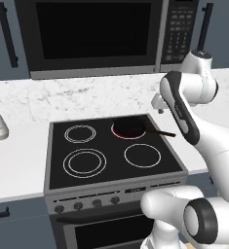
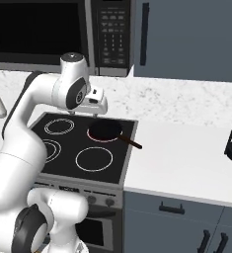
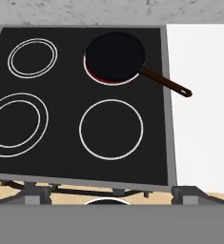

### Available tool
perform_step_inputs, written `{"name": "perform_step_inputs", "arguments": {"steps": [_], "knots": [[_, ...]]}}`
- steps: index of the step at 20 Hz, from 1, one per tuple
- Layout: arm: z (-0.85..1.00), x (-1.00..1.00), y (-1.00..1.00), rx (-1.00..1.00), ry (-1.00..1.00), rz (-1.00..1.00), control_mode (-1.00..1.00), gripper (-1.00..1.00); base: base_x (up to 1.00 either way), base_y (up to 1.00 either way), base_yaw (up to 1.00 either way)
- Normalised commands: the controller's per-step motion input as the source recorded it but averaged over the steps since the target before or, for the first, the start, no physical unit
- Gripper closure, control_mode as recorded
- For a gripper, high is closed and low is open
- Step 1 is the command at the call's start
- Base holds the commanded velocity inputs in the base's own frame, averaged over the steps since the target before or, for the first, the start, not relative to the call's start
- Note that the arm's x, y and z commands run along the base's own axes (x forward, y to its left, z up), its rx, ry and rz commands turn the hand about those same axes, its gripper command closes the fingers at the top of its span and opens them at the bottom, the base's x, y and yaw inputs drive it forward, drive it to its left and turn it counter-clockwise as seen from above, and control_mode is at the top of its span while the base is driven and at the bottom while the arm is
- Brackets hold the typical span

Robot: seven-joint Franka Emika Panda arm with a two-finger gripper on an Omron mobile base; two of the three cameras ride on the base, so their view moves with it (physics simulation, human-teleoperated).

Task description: Turn off the rear right burner of the stove.

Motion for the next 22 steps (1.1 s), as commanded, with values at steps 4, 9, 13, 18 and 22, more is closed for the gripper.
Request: {"name": "perform_step_inputs", "arguments": {"steps": [4,9,13,18,22], "knots": [[0.00,0.00,0.00,0.00,0.00,0.00,1.00,-1.00,0.25,-0.38,0.01],[0.00,0.00,0.00,0.00,0.00,0.00,1.00,-1.00,0.05,-0.14,0.00],[0.00,-0.01,0.00,0.00,0.00,0.00,-1.00,-1.00,0.00,0.00,0.00],[0.00,-0.23,0.04,0.00,-0.07,0.01,-1.00,-1.00,0.00,0.00,0.00],[-0.40,-0.96,0.92,-0.30,-0.25,0.14,-1.00,-1.00,0.00,0.00,0.00]]}}
